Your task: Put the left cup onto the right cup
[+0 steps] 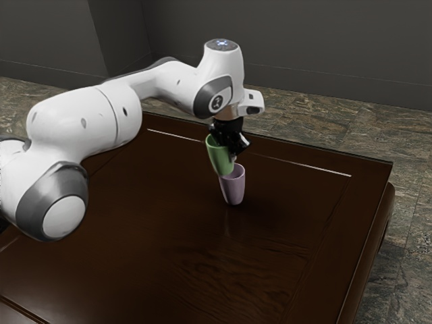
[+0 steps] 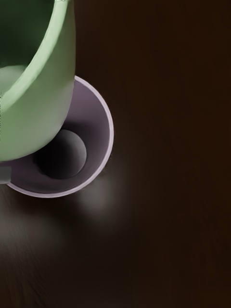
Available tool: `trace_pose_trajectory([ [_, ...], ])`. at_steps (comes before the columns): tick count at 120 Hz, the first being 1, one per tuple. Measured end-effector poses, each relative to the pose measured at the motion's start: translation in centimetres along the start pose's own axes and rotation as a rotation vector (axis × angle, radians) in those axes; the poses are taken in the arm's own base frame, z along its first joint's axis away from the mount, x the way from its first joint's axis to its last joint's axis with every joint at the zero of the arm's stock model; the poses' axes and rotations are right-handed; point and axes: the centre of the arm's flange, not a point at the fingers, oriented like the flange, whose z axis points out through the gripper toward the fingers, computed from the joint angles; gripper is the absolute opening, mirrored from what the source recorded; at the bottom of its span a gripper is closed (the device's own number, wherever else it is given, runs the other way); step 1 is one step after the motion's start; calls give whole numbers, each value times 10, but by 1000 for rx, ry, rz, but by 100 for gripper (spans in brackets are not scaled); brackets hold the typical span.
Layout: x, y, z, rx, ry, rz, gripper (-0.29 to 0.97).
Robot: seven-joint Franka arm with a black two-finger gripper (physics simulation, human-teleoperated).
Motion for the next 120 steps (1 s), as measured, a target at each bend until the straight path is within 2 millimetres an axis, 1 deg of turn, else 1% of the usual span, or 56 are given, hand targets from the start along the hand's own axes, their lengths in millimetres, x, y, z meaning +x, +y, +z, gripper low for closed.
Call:
trace_pose_trajectory([
  [14, 7, 7, -2, -2, 14, 8, -10],
  [30, 10, 10, 3, -2, 13, 12, -10],
  [61, 11, 5, 15, 2, 1, 4, -10],
  [96, 11, 8, 22, -1, 0, 7, -10],
  [120, 12, 10, 32, -3, -7, 6, -10],
])
